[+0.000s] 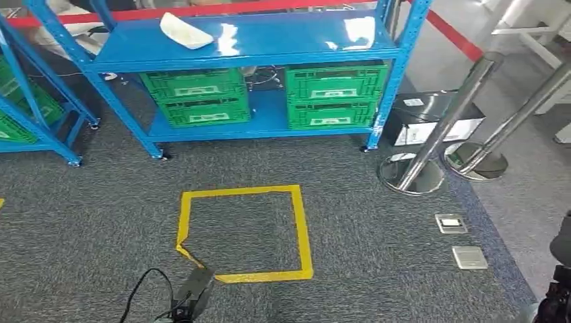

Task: Take the parts from the cabinet and place them on the table.

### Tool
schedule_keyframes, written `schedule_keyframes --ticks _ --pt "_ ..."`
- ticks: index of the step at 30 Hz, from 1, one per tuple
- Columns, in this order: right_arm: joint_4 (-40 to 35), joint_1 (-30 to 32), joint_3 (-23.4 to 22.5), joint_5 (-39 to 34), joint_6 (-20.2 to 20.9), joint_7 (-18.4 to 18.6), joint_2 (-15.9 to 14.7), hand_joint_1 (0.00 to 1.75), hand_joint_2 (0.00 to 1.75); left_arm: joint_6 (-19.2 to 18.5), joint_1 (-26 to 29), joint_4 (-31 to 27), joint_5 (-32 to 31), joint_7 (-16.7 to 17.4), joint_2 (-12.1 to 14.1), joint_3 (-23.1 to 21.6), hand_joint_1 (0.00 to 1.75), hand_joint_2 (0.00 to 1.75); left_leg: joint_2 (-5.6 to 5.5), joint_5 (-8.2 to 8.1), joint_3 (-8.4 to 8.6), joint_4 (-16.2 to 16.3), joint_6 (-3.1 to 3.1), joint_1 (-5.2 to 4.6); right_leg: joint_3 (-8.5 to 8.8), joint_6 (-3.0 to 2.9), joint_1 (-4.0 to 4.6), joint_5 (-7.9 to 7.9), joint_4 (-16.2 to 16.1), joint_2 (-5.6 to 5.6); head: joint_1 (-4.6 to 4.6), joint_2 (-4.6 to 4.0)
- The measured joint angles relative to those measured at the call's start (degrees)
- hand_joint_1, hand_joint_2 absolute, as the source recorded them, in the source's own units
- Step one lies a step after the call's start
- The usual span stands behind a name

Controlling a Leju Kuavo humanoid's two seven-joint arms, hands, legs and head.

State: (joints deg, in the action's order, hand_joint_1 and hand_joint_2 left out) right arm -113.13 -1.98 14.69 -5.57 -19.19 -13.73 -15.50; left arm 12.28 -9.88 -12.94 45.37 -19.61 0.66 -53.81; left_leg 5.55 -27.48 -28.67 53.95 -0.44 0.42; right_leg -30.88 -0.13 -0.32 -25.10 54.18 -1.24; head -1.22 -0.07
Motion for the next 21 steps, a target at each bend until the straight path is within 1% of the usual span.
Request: schedule_keyframes --ticks 1,2,3,4,5,6,7,8,9,10,11,12,13,14,15,16,17,18,19,20,21 --pt "0.0 -0.2 0.0 0.0 0.0 0.0 0.0 0.00 0.00 0.0 0.0 0.0 0.0 0.0 0.0 0.0 0.00 0.00 -2.75 -2.06 -1.34 3.0 -0.17 0.02 -0.12 -0.27 -0.09 0.09 0.0 0.51 -0.13 0.00" --pt "0.0 -0.2 0.0 0.0 0.0 0.0 0.0 0.00 0.00 0.0 0.0 0.0 0.0 0.0 0.0 0.0 0.00 0.00 -4.15 -4.53 -3.53 7.7 -0.31 0.02 -0.20 -0.51 -0.09 0.18 0.0 0.96 -0.42 0.00" --pt "0.0 -0.2 0.0 0.0 0.0 0.0 0.0 0.00 0.00 0.0 0.2 0.0 0.0 0.0 0.0 0.0 0.00 0.00 -4.83 -6.99 -6.24 13.3 -0.36 0.02 -0.31 -0.66 -0.07 0.21 0.0 1.53 -0.53 0.00" --pt "0.0 -0.1 0.0 0.0 0.0 0.0 0.0 0.00 0.00 0.0 0.4 0.0 0.0 0.0 0.0 0.0 0.00 0.00 -5.13 -8.44 -8.65 18.0 -0.34 -0.03 -0.37 -0.71 0.02 0.24 0.0 2.23 -0.55 0.00" --pt "0.0 -0.1 0.0 0.0 0.0 0.0 0.0 0.00 0.00 0.0 0.5 0.0 0.0 0.0 0.0 0.0 0.00 0.00 -5.20 -8.37 -9.84 19.8 -0.23 -0.09 -0.37 -0.76 0.08 0.27 0.0 2.89 -0.57 0.00" --pt "0.0 -0.1 0.1 0.1 -0.1 0.1 0.0 0.00 0.00 0.0 0.6 0.0 -0.1 0.1 0.0 0.0 0.00 0.00 -5.23 -6.61 -9.51 18.4 -0.01 -0.12 -0.29 -0.77 0.14 0.27 0.0 3.36 -0.63 0.00" --pt "0.0 0.0 0.1 0.4 -0.6 0.2 0.1 0.00 0.00 0.0 0.5 0.0 -0.4 0.3 0.1 -0.1 0.00 0.00 -5.26 -4.06 -8.02 14.6 0.31 -0.13 -0.19 -0.76 0.18 0.27 0.0 3.97 -0.72 0.00" --pt "0.0 0.3 0.0 0.7 -1.0 0.2 0.2 0.00 0.00 0.1 0.4 0.0 -0.7 0.4 0.1 -0.2 0.00 0.00 -5.39 -0.99 -5.62 9.0 0.73 -0.18 -0.03 -0.75 0.25 0.27 0.0 4.42 -0.79 0.00" --pt "0.0 0.7 -0.1 1.0 -1.2 0.0 0.2 0.00 0.00 0.2 0.2 0.0 -0.9 0.4 0.2 -0.2 0.00 0.00 -6.11 1.47 -3.32 3.8 1.25 -0.31 0.04 -0.72 0.28 0.24 0.0 4.68 -0.87 0.00" --pt "0.0 1.1 -0.2 1.2 -1.2 -0.2 0.2 0.00 0.00 0.2 0.1 0.0 -1.0 0.5 0.4 -0.3 0.00 0.00 -7.28 2.11 -2.16 0.6 1.66 -0.36 -0.15 -0.63 0.42 0.20 0.1 4.80 -0.85 0.00" --pt "0.0 1.3 -0.2 1.3 -1.2 -0.2 0.2 0.00 0.00 0.2 -0.1 0.0 -1.0 0.5 0.3 -0.4 0.00 0.00 -6.98 2.08 -2.00 -0.5 1.51 -0.34 -0.51 -0.41 0.72 0.07 0.4 5.23 -0.76 0.00" --pt "0.0 1.4 -0.3 1.4 -1.1 -0.3 0.2 0.00 0.00 0.2 -0.1 0.0 -1.0 0.6 0.4 -0.6 0.00 0.00 -6.94 2.15 -2.10 -0.3 1.57 -0.53 -0.56 -0.13 0.51 0.24 0.3 5.36 -0.70 0.00" --pt "0.0 1.4 -0.3 1.6 -1.0 -0.3 0.2 0.00 0.00 0.2 -0.1 0.0 -1.0 0.7 0.4 -0.8 0.00 0.00 -6.84 2.09 -2.06 -0.3 1.68 -0.62 -0.52 0.12 0.40 0.18 0.1 5.53 -0.72 0.00" --pt "0.0 1.4 -0.4 1.8 -0.9 -0.4 0.2 0.00 0.00 0.1 -0.2 0.0 -1.0 0.8 0.3 -0.8 0.00 0.00 -6.67 2.27 -1.97 -0.6 1.98 -0.46 -0.56 0.45 0.54 0.19 0.2 5.75 -0.70 0.00" --pt "0.0 1.4 -0.4 2.0 -0.8 -0.4 0.2 0.00 0.00 0.0 -0.2 0.0 -0.9 0.9 0.2 -0.9 0.00 0.00 -6.16 2.59 -1.70 -1.3 2.23 0.09 -0.64 0.64 0.41 -0.38 0.6 5.30 -0.77 0.00" --pt "0.0 1.2 -0.4 1.9 -0.9 -0.4 0.2 0.00 0.00 0.0 -0.2 0.0 -0.9 0.9 0.3 -0.9 0.00 0.00 -6.10 2.65 -1.57 -1.4 2.32 0.01 -1.37 1.13 0.58 -2.00 2.8 3.63 -0.29 0.00" --pt "0.1 0.9 -0.4 1.8 -0.9 -0.4 0.3 0.00 0.00 0.0 -0.2 0.0 -0.9 1.0 0.4 -0.9 0.00 0.00 -6.54 2.08 -1.72 -1.0 1.61 -0.64 -0.95 0.30 0.51 -1.97 1.9 3.27 0.22 0.00" --pt "0.1 0.6 -0.4 1.7 -0.9 -0.4 0.3 0.00 0.00 0.0 -0.1 0.0 -0.9 1.0 0.2 -0.9 0.00 0.00 -6.20 1.62 -1.85 -0.1 2.05 -0.85 -0.29 -0.41 0.24 0.24 0.2 3.02 0.15 0.00" --pt "0.3 0.8 -0.3 1.2 -1.0 -0.4 0.5 0.00 0.00 0.0 -0.1 0.0 -0.9 1.1 0.1 -0.9 0.00 0.00 -6.17 1.78 -1.83 -0.2 1.95 -0.87 -0.24 0.71 0.23 -0.63 0.4 3.04 -0.44 0.00" --pt "0.3 0.8 -0.4 0.3 -0.7 -0.8 0.6 0.00 0.00 0.1 0.0 0.0 -0.8 1.2 0.1 -0.9 0.00 0.00 -6.07 1.71 -1.92 -0.1 1.98 -0.85 -0.35 0.35 0.25 -0.21 0.5 3.04 -0.05 0.00" --pt "0.5 0.7 -0.5 -0.8 -0.2 -1.4 0.6 0.00 0.00 0.2 0.0 0.0 -0.8 1.2 0.1 -0.9 0.00 0.00 -6.01 1.70 -1.93 0.0 2.00 -0.83 -0.41 0.21 0.25 -0.17 0.4 3.05 0.00 0.00"
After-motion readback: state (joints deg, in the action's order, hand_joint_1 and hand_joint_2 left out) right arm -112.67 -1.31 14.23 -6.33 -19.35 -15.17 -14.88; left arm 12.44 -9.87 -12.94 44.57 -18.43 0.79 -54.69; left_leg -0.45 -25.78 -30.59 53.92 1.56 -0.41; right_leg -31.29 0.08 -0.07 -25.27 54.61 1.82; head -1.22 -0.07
